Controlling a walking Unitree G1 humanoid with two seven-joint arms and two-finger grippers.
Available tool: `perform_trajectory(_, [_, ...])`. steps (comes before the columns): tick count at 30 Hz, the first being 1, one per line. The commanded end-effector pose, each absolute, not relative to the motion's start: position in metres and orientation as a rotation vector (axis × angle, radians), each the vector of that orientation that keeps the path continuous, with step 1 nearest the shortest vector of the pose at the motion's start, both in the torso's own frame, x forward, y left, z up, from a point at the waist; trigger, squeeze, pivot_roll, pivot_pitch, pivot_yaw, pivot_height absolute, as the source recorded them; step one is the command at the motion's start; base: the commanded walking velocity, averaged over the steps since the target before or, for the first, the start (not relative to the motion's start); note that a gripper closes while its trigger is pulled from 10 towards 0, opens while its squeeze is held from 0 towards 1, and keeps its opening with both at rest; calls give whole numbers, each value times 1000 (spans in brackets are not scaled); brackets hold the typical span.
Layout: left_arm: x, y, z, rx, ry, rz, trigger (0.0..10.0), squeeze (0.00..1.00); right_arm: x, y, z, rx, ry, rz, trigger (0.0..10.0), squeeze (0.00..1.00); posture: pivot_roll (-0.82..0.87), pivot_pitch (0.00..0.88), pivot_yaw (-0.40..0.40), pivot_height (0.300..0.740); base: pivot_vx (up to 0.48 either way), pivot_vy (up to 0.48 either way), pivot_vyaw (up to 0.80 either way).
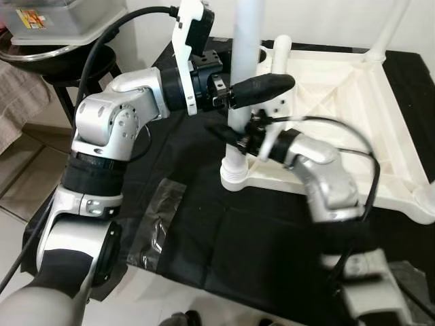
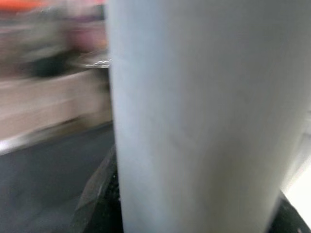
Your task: Building children table
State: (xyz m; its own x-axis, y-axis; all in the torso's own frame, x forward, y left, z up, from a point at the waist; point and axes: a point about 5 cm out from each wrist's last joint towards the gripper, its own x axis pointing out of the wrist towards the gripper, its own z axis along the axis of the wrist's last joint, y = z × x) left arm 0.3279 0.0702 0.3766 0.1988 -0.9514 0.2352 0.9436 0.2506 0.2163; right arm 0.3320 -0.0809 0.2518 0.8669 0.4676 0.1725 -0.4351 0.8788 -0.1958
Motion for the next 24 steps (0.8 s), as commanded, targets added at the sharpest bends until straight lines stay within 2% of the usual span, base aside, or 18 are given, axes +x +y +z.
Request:
perform_trajectory(1, [327, 77, 382, 25, -364, -1314, 10000, 0, 319, -81, 186, -170, 56, 382, 0, 0, 49, 244, 85, 740, 0, 0, 0])
perform_trajectory(5, [327, 77, 382, 19, -360, -1321, 10000, 0, 318, -76, 185, -160, 56, 401, 0, 0, 49, 244, 85, 740, 0, 0, 0])
perform_trajectory(7, [325, 78, 379, 23, -356, -1335, 10000, 0, 330, -74, 197, -149, 22, 394, 0, 0, 40, 229, 72, 740, 0, 0, 0])
perform_trajectory(12, [323, 82, 374, 16, -354, -1330, 10000, 0, 336, -73, 212, -146, -7, 341, 0, 0, 45, 221, 60, 740, 0, 0, 0])
perform_trajectory(13, [323, 82, 372, 14, -352, -1327, 10000, 0, 335, -73, 213, -150, -7, 322, 3451, 0, 46, 220, 59, 740, 0, 0, 0])
perform_trajectory(14, [323, 82, 372, 14, -352, -1327, 10000, 0, 335, -73, 213, -150, -7, 322, 3451, 0, 46, 220, 59, 740, 0, 0, 0])
perform_trajectory(15, [323, 82, 371, 15, -348, -1324, 10000, 0, 334, -75, 215, -156, -9, 307, 10000, 0, 44, 220, 51, 740, 0, 0, 0])
perform_trajectory(17, [323, 83, 370, 9, -347, -1324, 10000, 0, 333, -75, 218, -158, -26, 303, 10000, 0, 35, 218, 49, 740, 0, 0, 0])
perform_trajectory(18, [323, 83, 369, 4, -345, -1327, 0, 0, 333, -74, 223, -160, -49, 327, 10000, 0, 29, 215, 49, 740, 0, 0, 0])
perform_trajectory(24, [321, 82, 369, 8, -348, -1357, 0, 0, 338, -72, 251, -159, -190, 541, 10000, 0, 22, 207, 52, 740, 0, 0, 0])
